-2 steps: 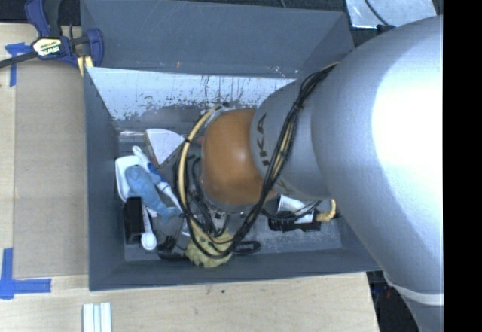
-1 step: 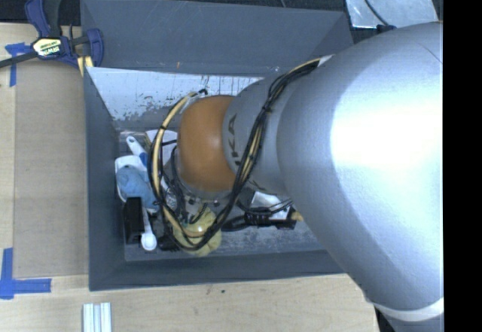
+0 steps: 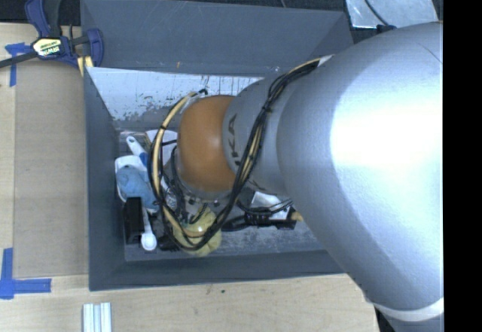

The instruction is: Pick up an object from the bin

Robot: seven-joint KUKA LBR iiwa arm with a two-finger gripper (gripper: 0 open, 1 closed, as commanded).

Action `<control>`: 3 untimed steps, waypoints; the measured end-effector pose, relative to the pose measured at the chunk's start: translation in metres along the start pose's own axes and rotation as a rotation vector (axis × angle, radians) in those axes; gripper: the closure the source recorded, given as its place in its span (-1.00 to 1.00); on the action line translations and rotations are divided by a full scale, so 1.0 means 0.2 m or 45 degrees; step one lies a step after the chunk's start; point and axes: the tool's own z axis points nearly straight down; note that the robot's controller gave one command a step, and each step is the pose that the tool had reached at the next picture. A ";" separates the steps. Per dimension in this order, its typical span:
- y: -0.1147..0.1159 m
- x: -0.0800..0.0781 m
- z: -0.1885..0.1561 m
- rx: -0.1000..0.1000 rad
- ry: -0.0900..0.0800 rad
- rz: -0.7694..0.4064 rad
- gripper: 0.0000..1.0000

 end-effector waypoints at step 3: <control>0.00 -0.01 -0.06 -0.002 -0.004 0.001 1.00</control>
Offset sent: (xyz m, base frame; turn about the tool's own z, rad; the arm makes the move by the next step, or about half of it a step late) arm -0.0004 -0.0004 0.0138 -0.0001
